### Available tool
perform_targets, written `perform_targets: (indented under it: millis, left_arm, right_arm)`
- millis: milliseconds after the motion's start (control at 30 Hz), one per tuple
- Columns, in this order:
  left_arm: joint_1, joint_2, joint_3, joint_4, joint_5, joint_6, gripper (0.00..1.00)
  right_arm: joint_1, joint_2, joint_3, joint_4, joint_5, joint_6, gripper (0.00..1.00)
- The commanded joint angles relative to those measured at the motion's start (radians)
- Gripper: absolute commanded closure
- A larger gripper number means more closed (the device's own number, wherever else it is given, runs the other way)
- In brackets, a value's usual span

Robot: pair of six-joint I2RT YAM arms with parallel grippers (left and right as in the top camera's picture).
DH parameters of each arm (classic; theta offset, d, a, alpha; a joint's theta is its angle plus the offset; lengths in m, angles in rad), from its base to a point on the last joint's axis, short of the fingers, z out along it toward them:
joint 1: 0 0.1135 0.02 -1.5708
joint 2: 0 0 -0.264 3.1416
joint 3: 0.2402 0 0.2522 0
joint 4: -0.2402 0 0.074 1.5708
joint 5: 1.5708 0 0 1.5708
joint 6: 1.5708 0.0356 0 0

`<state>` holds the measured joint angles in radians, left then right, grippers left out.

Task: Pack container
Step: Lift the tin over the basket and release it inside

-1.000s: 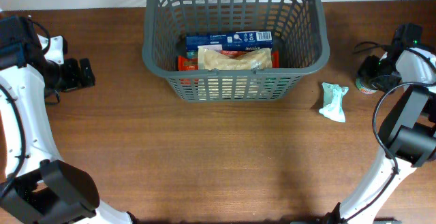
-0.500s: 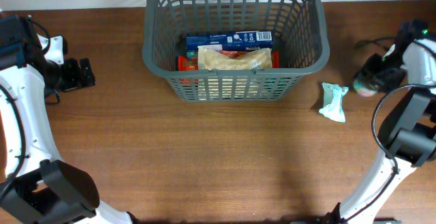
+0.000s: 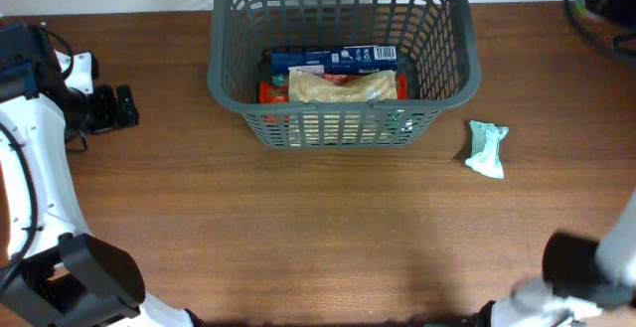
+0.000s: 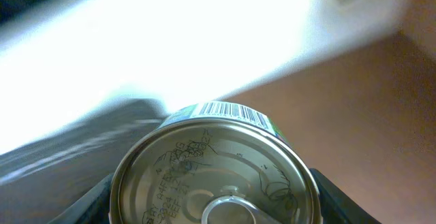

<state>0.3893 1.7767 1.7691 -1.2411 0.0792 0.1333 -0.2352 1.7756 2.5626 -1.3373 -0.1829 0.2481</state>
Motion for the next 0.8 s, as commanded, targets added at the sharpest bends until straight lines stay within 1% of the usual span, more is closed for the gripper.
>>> perform_targets:
  millis: [0,100,200,400,500,600,667,767]
  left_arm:
    - [0.005,-0.018,-0.005,-0.001,0.011,-0.009,0.01]
    - [0.005,-0.018,-0.005,-0.001,0.011,-0.009,0.01]
    - [0.005,-0.018,-0.005,-0.001,0.011,-0.009,0.01]
    - [0.005,-0.018,-0.005,-0.001,0.011,-0.009,0.01]
    - [0.005,-0.018,-0.005,-0.001,0.011,-0.009,0.01]
    - [0.005,-0.018,-0.005,-0.001,0.011,-0.009,0.01]
    - [0.005,-0.018,-0.005,-0.001,0.011,-0.009,0.01]
    - [0.005,-0.018,-0.005,-0.001,0.011,-0.009,0.01]
  right_arm:
    - [0.135,-0.068,0.016,0.005,-0.027,-0.034,0.48]
    - [0.277,-0.082,0.015,-0.001,-0.021,-0.063,0.48]
    - [0.392,-0.060,-0.005,-0.002,0.008,-0.089,0.48]
    - [0.570,0.069,-0.071,0.017,0.011,-0.140,0.48]
    - [0.630,0.145,-0.085,0.035,0.049,-0.148,0.48]
    - [0.679,0.233,-0.085,0.045,0.136,-0.148,0.48]
    - [0.696,0.286,-0.086,0.042,0.188,-0.147,0.48]
    - [0.701,0.364,-0.086,0.005,0.203,-0.146,0.49]
